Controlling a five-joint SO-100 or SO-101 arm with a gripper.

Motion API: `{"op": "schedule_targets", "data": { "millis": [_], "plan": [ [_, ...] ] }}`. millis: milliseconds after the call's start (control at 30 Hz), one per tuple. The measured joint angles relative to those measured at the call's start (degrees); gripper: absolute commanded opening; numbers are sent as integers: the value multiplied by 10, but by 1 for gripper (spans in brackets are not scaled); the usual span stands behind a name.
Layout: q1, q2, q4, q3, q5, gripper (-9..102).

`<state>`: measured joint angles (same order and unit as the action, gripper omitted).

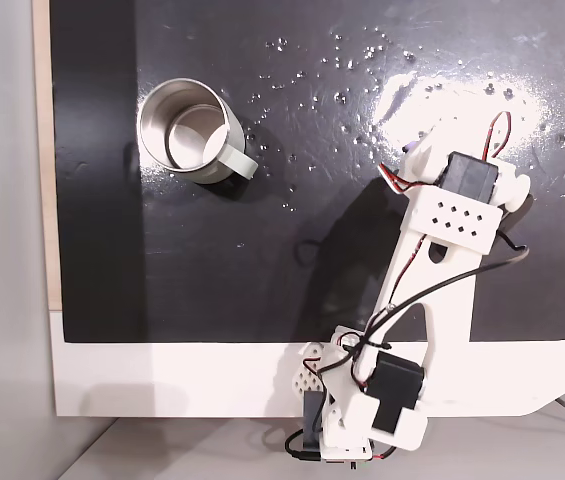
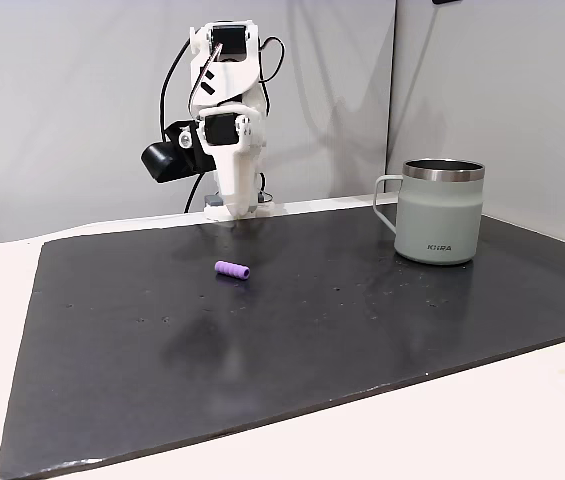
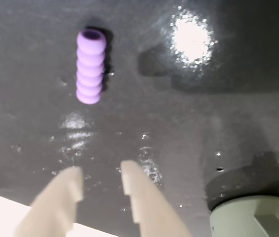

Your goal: Grasp a pengrip and put it in the cup.

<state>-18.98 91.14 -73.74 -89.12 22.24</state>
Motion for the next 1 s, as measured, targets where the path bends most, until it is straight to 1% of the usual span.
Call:
{"op": "schedule_targets", "data": {
  "millis": [67, 133, 367, 467, 833, 967, 1000],
  "plan": [
    [1, -30, -9, 20, -1, 25],
    [-1, -47, -19, 29, 0, 26],
    [-10, -80, -15, 33, 4, 26],
    [-8, -84, 8, 32, 3, 26],
    [-8, -154, 36, 32, -3, 27],
    [-8, -167, 38, 32, -3, 26],
    [-8, -171, 43, 31, -3, 24]
  ]
}}
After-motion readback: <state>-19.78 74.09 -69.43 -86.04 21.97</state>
